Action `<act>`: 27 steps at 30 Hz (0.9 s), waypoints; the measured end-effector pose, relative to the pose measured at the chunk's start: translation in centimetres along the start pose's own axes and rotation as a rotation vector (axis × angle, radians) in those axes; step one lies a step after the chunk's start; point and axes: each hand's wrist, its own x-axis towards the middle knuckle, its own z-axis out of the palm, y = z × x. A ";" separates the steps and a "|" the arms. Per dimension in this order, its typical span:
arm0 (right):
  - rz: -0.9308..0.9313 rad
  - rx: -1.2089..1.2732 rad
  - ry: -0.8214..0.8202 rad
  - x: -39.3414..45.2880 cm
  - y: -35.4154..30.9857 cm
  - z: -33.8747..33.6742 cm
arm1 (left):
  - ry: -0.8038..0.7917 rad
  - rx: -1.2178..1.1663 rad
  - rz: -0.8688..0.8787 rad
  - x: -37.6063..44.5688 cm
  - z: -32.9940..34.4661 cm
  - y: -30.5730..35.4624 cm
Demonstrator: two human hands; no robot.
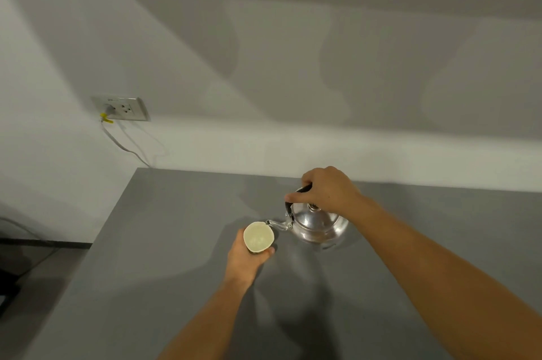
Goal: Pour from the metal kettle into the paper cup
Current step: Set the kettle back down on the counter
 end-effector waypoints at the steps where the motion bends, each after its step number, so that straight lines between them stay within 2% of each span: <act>1: 0.021 0.041 0.010 0.2 0.4 -0.2 | 0.002 0.003 -0.001 0.0 0.0 0.0; 9: 0.144 0.217 0.041 3.5 4.0 -1.4 | -0.010 0.036 0.001 0.1 -0.3 0.0; 20: 0.257 0.287 0.152 8.3 7.5 0.2 | -0.021 0.073 -0.004 0.2 -0.5 0.1; 27: 0.280 0.322 0.160 9.9 8.0 0.8 | -0.029 0.082 -0.001 0.4 -0.6 -0.3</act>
